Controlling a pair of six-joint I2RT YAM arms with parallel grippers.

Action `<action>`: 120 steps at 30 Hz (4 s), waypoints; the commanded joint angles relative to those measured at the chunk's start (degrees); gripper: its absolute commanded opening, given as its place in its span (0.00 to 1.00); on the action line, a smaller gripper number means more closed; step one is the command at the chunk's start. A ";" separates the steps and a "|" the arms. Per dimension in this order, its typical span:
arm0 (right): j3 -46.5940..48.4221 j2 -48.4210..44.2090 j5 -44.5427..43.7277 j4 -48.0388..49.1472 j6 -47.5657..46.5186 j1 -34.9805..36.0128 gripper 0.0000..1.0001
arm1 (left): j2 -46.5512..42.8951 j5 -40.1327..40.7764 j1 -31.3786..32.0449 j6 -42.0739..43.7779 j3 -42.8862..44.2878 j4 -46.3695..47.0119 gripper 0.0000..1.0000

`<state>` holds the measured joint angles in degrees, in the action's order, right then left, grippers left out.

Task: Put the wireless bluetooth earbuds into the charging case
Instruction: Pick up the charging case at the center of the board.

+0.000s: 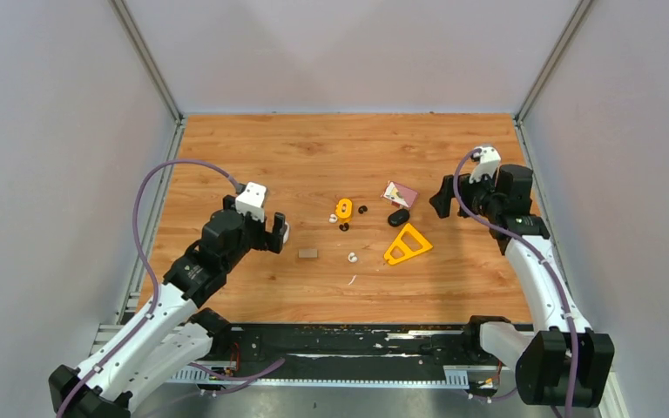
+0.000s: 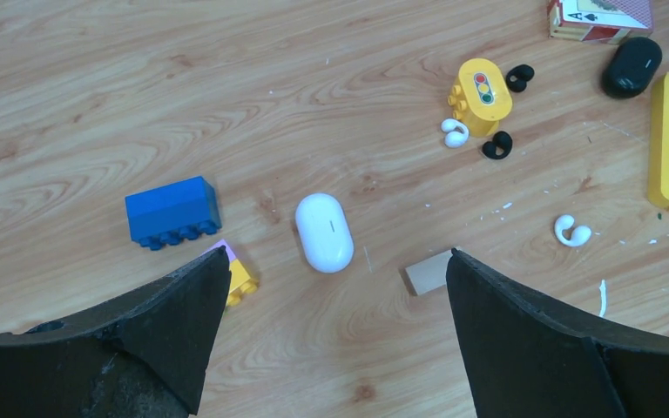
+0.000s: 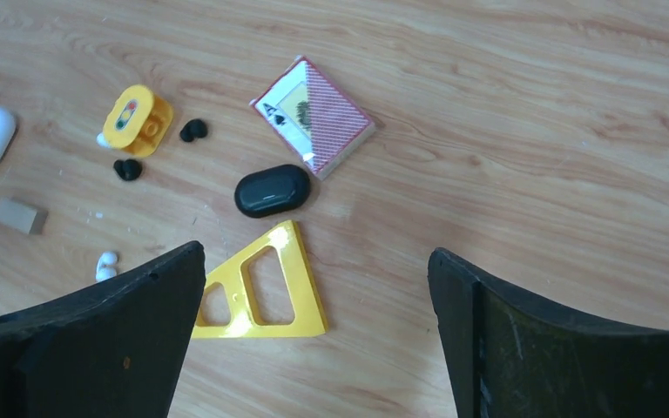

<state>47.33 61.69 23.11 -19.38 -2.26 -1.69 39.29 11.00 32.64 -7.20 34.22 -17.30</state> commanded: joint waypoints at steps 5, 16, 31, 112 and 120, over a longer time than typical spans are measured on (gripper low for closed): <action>-2.09 1.27 18.21 0.03 -18.76 3.64 0.99 | 7.79 1.11 0.10 -1.24 3.39 -3.38 0.96; -7.08 -3.58 22.18 0.63 -23.57 4.85 0.96 | 19.28 1.88 0.13 -1.51 8.57 -10.21 0.79; -6.81 -4.42 21.24 -1.26 -27.39 4.93 0.95 | 39.93 6.95 0.22 -12.23 19.29 -12.56 0.74; 13.47 10.34 35.92 -16.02 1.91 26.73 0.74 | 31.38 9.36 40.27 15.70 24.73 -2.05 0.29; 11.98 10.62 36.23 -12.62 5.24 27.09 0.65 | 32.44 9.41 41.13 16.25 26.15 -2.28 0.32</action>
<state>59.59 73.19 57.63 -35.62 1.10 25.02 71.37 20.03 73.12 7.90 56.90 -20.75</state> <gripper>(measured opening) 0.676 0.503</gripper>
